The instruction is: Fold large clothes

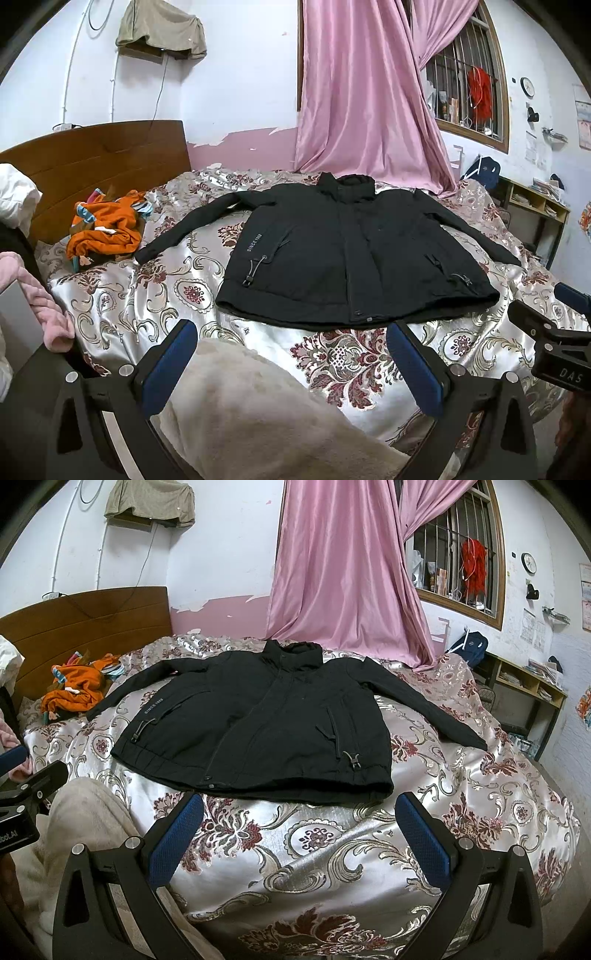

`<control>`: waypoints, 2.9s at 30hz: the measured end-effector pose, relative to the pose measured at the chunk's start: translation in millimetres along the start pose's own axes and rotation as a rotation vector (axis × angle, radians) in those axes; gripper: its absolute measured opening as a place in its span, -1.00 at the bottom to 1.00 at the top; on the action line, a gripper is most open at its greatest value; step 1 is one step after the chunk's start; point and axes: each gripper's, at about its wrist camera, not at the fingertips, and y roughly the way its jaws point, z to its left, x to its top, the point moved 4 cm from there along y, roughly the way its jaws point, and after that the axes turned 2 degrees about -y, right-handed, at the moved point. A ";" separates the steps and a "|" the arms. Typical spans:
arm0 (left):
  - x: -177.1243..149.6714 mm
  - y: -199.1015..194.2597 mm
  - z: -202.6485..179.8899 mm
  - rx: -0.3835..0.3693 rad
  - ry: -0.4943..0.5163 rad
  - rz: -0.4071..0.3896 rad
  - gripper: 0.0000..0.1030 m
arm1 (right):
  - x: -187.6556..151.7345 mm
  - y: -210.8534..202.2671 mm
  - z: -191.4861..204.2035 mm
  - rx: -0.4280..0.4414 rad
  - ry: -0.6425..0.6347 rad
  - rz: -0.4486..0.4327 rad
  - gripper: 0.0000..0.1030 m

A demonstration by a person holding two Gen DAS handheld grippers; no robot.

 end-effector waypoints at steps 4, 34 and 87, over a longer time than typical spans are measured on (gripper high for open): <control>0.0 0.1 0.0 0.000 0.001 0.000 1.00 | -0.1 -0.1 -0.3 0.000 0.001 0.000 0.98; -0.1 -0.1 -0.5 0.001 0.004 -0.001 1.00 | -1.9 0.9 -0.8 0.001 0.003 0.001 0.98; 161.8 83.0 -57.7 -0.066 -0.028 0.028 1.00 | 70.5 33.1 -113.5 -0.172 0.140 -0.106 0.98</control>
